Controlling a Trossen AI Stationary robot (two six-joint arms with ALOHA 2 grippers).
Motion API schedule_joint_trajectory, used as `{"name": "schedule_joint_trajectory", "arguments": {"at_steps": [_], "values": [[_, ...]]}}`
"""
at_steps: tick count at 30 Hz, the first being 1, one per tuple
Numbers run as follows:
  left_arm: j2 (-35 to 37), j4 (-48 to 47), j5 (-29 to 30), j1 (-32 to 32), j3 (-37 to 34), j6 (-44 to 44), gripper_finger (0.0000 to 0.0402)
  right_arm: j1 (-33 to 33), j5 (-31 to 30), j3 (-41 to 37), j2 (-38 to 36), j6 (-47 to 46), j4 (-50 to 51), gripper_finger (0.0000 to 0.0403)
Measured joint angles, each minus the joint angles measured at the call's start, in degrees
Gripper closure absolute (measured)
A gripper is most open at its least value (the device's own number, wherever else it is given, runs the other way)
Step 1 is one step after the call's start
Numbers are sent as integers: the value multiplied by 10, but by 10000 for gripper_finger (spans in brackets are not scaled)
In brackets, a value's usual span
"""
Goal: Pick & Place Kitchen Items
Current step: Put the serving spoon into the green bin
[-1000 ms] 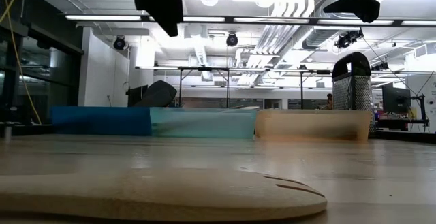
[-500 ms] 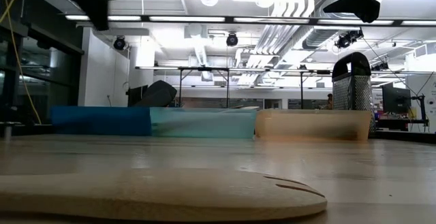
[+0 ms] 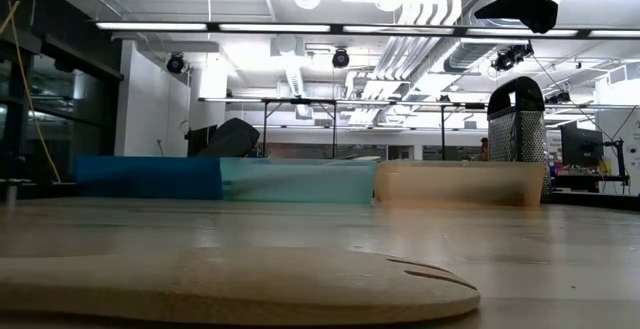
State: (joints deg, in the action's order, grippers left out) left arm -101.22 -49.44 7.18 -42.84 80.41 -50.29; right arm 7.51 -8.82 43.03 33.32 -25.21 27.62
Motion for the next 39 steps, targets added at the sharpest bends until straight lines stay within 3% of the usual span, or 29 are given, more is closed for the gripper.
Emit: {"name": "schedule_joint_trajectory", "arguments": {"at_steps": [4, 16, 27, 32, 39], "values": [[-4, 7, 31, -43, -16, 4, 213, 0, 0, 0, 0, 0, 0, 154], [-4, 136, 9, -102, -110, -100, 209, 0, 0, 0, 0, 0, 0, 154], [-17, 191, 37, -89, -110, -27, 104, 0, 0, 0, 0, 0, 0, 154], [-41, 230, 45, -89, -109, 4, 94, 0, 0, 0, 0, 0, 0, 154], [-48, 211, 55, -93, -109, -14, 94, 0, 0, 0, 0, 0, 1, 154]]}}
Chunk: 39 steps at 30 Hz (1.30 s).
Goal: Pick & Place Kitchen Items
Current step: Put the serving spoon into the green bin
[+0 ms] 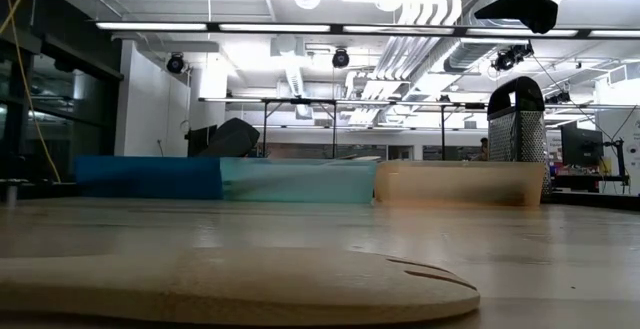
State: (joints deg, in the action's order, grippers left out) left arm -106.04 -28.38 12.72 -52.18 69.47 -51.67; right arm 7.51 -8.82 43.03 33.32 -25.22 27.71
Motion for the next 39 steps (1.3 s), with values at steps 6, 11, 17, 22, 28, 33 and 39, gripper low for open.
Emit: {"name": "schedule_joint_trajectory", "arguments": {"at_steps": [6, 11, 17, 22, 28, 33, 39], "values": [[0, -43, 1, 0, 0, -21, 94, 0, 0, 0, 0, 0, 0, 154], [-2, -46, -1, 0, 0, -42, 94, 0, 0, 0, 0, 0, -1, 154], [-25, -40, -20, 0, 1, -59, 94, 0, 0, 0, 0, 0, -1, 154], [-28, -52, -4, 0, 2, -86, 94, 0, 0, 0, 0, 0, -1, 154], [-32, -68, -4, 0, 2, -57, 140, 0, 0, 0, 0, 0, -1, 154], [-50, -68, -21, 1, 2, -34, 200, 0, 0, 0, 0, 0, -1, 154], [-64, -61, -31, 5, 2, -25, 262, 0, 0, 0, 0, 0, -1, 154]]}}
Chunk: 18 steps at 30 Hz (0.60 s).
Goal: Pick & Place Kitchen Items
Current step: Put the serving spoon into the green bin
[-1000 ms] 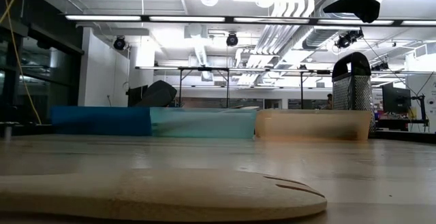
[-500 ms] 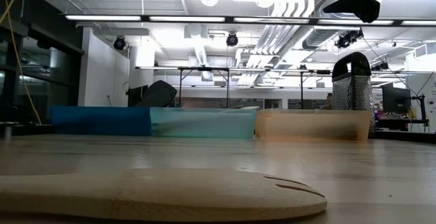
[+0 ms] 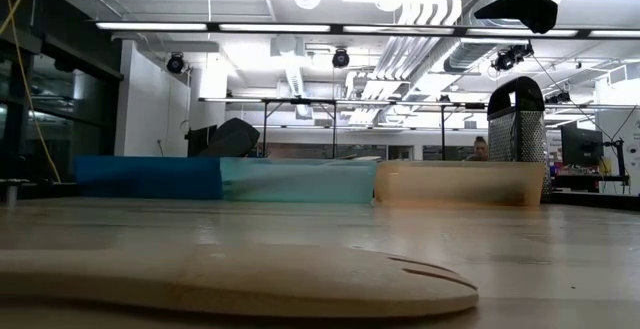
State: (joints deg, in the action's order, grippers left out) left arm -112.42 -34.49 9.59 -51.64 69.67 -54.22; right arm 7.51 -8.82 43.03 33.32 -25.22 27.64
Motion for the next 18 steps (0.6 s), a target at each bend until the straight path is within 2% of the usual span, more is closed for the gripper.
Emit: {"name": "schedule_joint_trajectory", "arguments": {"at_steps": [5, 18], "values": [[0, 1, -8, 4, 0, 6, 322, 0, 0, 0, 0, 0, 0, 154], [6, 14, -9, 10, -2, 10, 323, 0, 0, 0, 0, 0, 0, 154]]}}
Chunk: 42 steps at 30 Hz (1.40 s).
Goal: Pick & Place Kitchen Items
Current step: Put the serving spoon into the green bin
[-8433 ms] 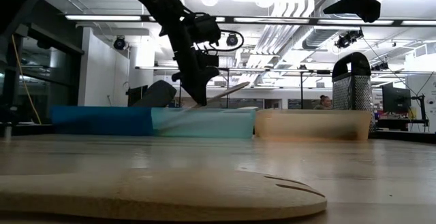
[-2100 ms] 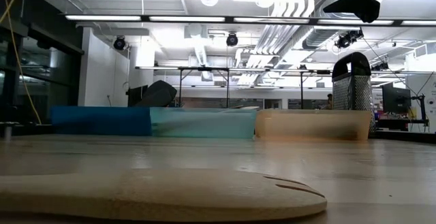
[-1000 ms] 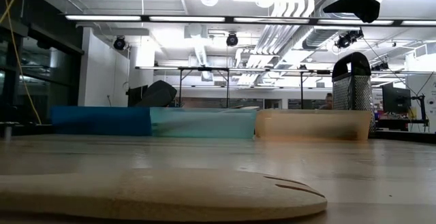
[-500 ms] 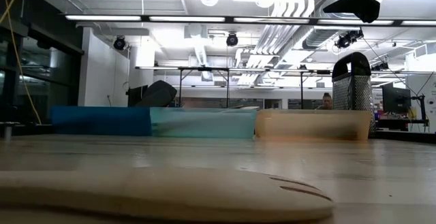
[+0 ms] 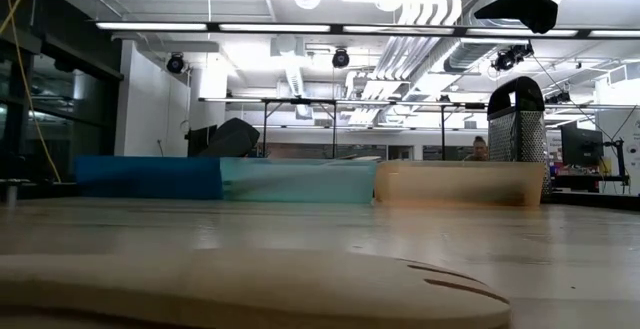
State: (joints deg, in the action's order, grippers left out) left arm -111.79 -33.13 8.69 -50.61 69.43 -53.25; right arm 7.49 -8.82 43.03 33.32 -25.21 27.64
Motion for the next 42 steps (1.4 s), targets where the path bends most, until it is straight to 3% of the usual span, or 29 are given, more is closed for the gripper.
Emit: {"name": "schedule_joint_trajectory", "arguments": {"at_steps": [13, 22, 42], "values": [[39, -9, 66, 33, -2, -9, 323, 0, 0, 0, 0, 0, 0, 154], [51, -3, 63, 76, -2, -11, 323, 0, 0, 0, 0, 0, 0, 154], [178, -44, 162, 271, 0, -5, 323, 0, 0, 0, 0, 0, 0, 154]]}}
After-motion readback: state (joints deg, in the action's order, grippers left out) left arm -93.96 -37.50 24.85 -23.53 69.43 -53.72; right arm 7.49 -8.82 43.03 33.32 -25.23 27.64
